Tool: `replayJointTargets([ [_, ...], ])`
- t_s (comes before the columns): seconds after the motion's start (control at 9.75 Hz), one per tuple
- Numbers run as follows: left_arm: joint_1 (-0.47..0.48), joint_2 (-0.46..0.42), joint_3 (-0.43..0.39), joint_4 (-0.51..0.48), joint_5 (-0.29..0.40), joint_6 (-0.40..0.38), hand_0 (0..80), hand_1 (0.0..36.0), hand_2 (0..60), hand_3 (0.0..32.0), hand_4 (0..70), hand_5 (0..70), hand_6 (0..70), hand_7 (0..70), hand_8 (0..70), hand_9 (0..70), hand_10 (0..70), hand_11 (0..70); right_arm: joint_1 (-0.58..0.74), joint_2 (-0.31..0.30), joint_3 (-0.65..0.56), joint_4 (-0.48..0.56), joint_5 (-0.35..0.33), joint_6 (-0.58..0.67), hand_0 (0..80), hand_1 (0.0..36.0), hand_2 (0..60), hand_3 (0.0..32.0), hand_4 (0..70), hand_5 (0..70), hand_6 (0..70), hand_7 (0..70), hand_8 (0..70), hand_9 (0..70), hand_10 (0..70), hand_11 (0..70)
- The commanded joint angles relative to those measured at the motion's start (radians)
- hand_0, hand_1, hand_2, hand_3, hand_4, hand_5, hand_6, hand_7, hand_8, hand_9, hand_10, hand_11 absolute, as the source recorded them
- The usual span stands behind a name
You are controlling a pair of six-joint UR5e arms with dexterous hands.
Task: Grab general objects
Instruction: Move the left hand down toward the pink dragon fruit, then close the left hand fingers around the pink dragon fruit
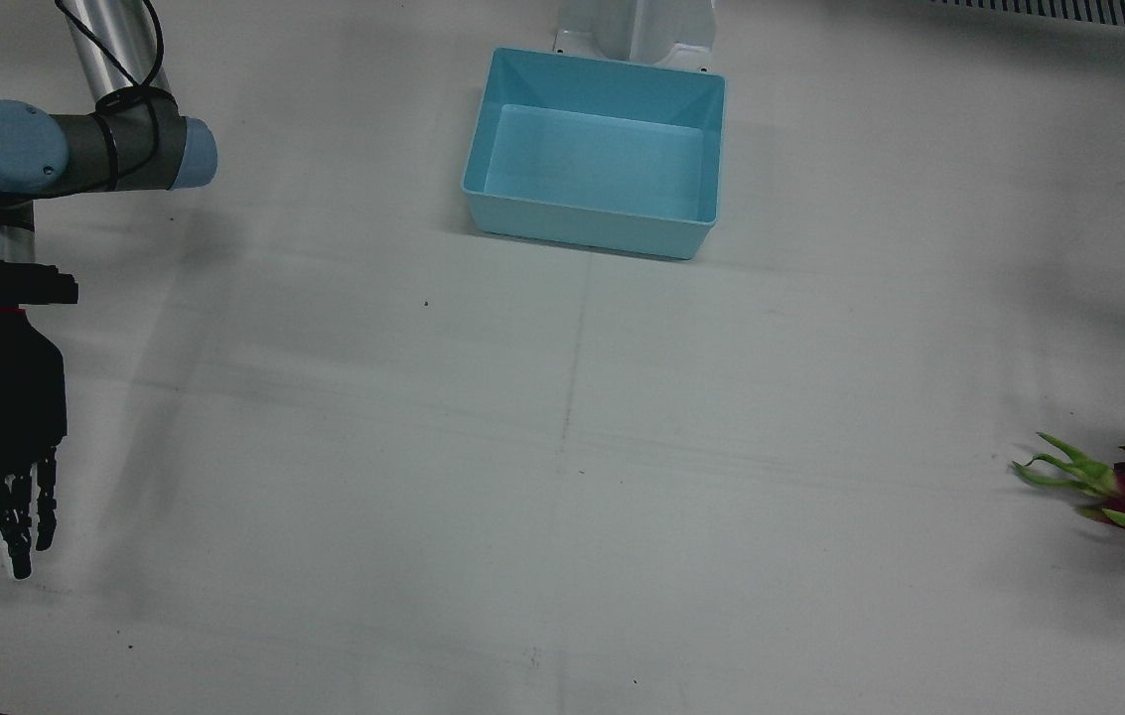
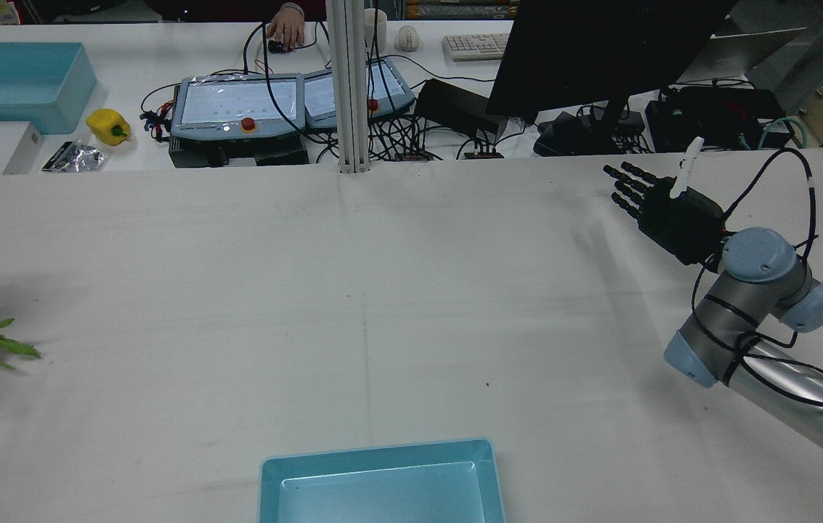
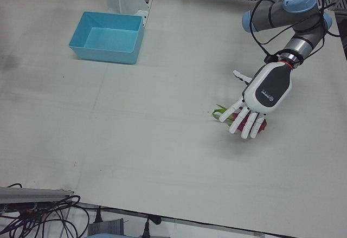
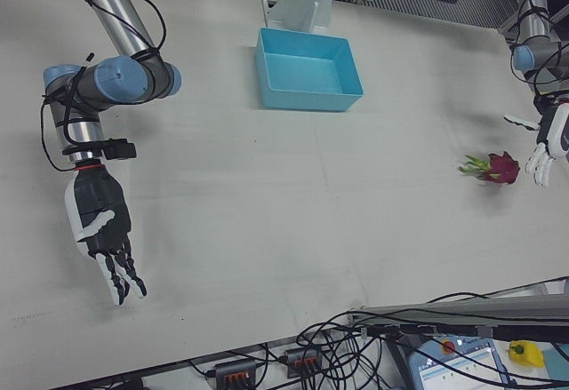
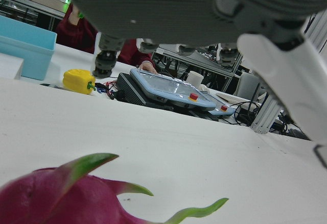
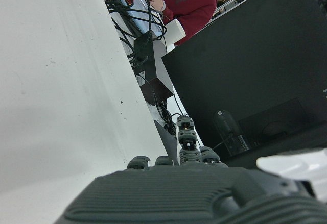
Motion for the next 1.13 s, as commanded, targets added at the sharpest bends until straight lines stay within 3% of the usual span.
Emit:
replayJointTargets([
  [0.0,0.0,0.0,0.0,0.058,-0.096,0.131,42.7,1.7,0.0,25.6,0.0,0.0,0.0,0.0,0.0,0.0,0.0,0.0,0.0,0.0,0.0,0.0,0.0,0.0,0.0,0.0,0.0,0.0,0.0,0.0,0.0,0.0,0.0,0.0,0.0,0.0],
  [0.31,0.049,0.0,0.008,0.075,-0.116,0.157,43.5,3.0,0.0,27.6,0.0,0.0,0.0,0.0,0.0,0.0,0.0,0.0,0.0,0.0,0.0,0.0,0.0,0.0,0.0,0.0,0.0,0.0,0.0,0.0,0.0,0.0,0.0,0.0,0.0,0.0],
  [0.41,0.105,0.0,0.02,0.077,-0.168,0.157,42.7,2.2,0.0,28.8,0.0,0.0,0.0,0.0,0.0,0.0,0.0,0.0,0.0,0.0,0.0,0.0,0.0,0.0,0.0,0.0,0.0,0.0,0.0,0.0,0.0,0.0,0.0,0.0,0.0,0.0],
  [0.51,0.146,-0.002,0.026,0.078,-0.204,0.157,43.4,0.2,0.0,28.4,0.0,0.0,0.0,0.0,0.0,0.0,0.0,0.0,0.0,0.0,0.0,0.0,0.0,0.0,0.0,0.0,0.0,0.0,0.0,0.0,0.0,0.0,0.0,0.0,0.0,0.0],
  [1.03,0.149,-0.054,0.155,0.051,-0.21,0.156,43.1,0.0,0.0,27.2,0.0,0.0,0.0,0.0,0.0,0.0,0.0,0.0,0.0,0.0,0.0,0.0,0.0,0.0,0.0,0.0,0.0,0.0,0.0,0.0,0.0,0.0,0.0,0.0,0.0,0.0],
])
